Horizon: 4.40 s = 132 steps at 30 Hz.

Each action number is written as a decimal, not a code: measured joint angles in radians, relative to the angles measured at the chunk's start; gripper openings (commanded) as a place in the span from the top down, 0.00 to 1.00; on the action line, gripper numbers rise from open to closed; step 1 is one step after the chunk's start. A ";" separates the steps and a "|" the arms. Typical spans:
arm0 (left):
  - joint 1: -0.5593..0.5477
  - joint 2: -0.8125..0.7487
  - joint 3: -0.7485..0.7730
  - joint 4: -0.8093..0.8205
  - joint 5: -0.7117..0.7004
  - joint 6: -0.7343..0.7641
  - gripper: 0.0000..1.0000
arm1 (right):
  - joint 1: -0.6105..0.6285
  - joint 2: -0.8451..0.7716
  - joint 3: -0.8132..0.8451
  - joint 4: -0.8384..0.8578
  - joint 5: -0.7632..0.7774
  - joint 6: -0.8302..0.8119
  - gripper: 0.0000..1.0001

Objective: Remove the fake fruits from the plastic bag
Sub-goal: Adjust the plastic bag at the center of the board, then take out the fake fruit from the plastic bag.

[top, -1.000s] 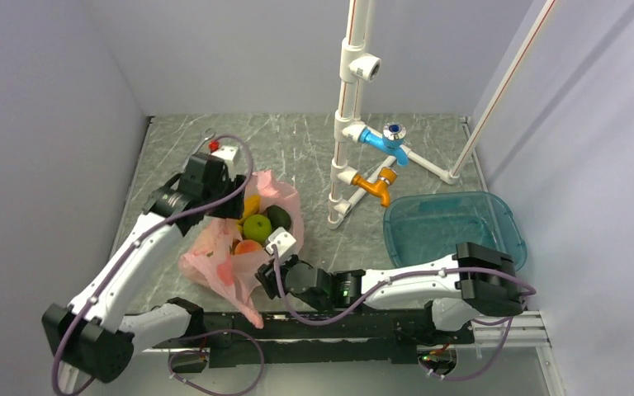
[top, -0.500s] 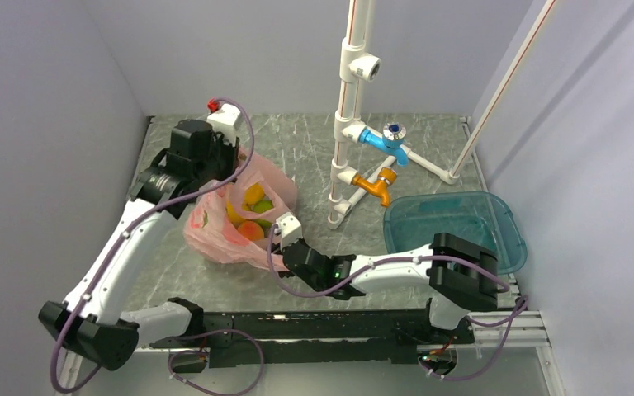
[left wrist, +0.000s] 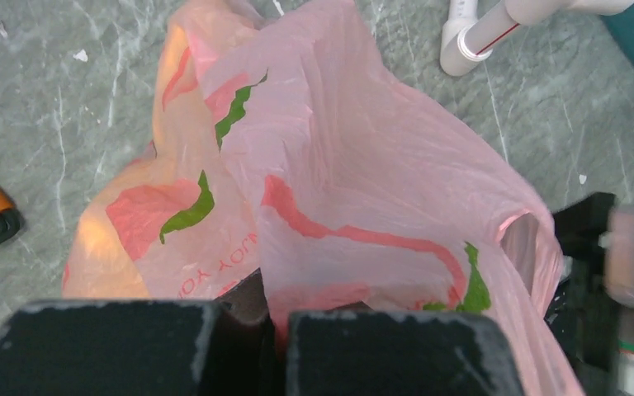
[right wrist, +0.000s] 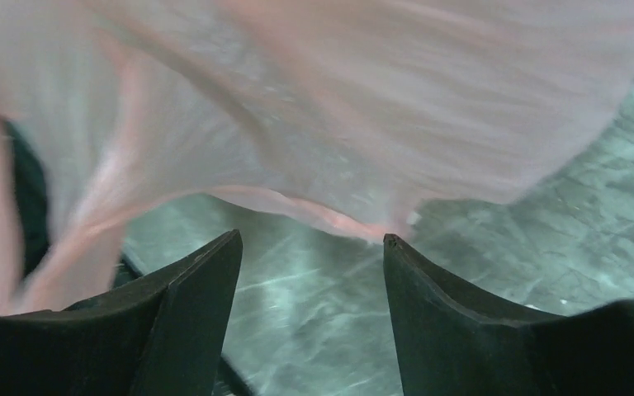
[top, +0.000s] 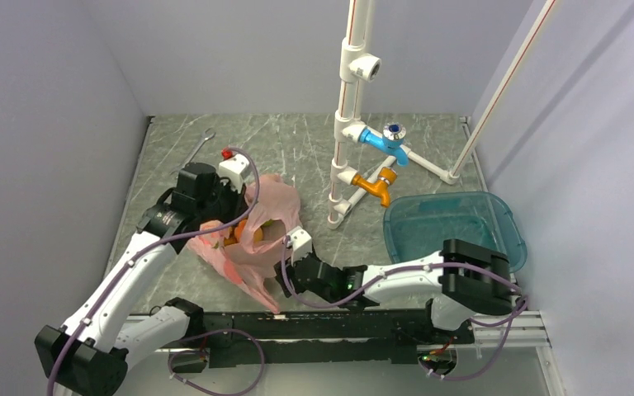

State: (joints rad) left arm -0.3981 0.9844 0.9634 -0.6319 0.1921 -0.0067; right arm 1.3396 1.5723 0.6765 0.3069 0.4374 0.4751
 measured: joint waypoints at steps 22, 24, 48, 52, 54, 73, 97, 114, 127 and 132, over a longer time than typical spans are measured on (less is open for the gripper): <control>0.000 -0.177 -0.148 0.203 0.164 0.068 1.00 | 0.061 0.168 0.232 0.303 0.117 -0.097 0.71; 0.000 -0.187 -0.162 0.204 0.148 0.072 1.00 | 0.046 0.169 0.233 0.288 0.162 -0.078 0.70; 0.000 -0.192 -0.166 0.206 0.023 0.074 1.00 | 0.163 -0.162 -0.061 0.290 0.040 0.025 0.35; 0.000 -0.188 -0.166 0.207 0.070 0.074 1.00 | 0.161 -0.092 -0.015 0.378 -0.089 0.016 0.48; 0.000 -0.188 -0.166 0.209 0.082 0.074 1.00 | 0.161 -0.031 0.053 0.384 -0.130 0.002 0.51; -0.011 -0.197 -0.174 0.209 0.100 0.074 1.00 | -0.002 0.319 0.358 0.276 0.023 -0.154 0.38; -0.011 -0.180 -0.174 0.210 0.044 0.077 1.00 | -0.036 0.394 0.385 0.313 0.128 -0.323 0.33; -0.006 -0.166 -0.174 0.214 -0.008 0.083 1.00 | -0.103 0.425 0.435 0.291 -0.031 -0.306 0.27; -0.008 -0.164 -0.174 0.186 -0.014 0.093 1.00 | -0.079 0.464 0.419 0.304 -0.032 -0.253 0.16; -0.011 -0.162 -0.174 0.203 -0.008 0.092 1.00 | -0.070 0.469 0.363 0.339 -0.046 -0.221 0.14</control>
State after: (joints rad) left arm -0.4095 0.8227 0.7891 -0.4294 0.1841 0.0856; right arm 1.2694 2.0411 1.0393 0.6460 0.3916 0.2543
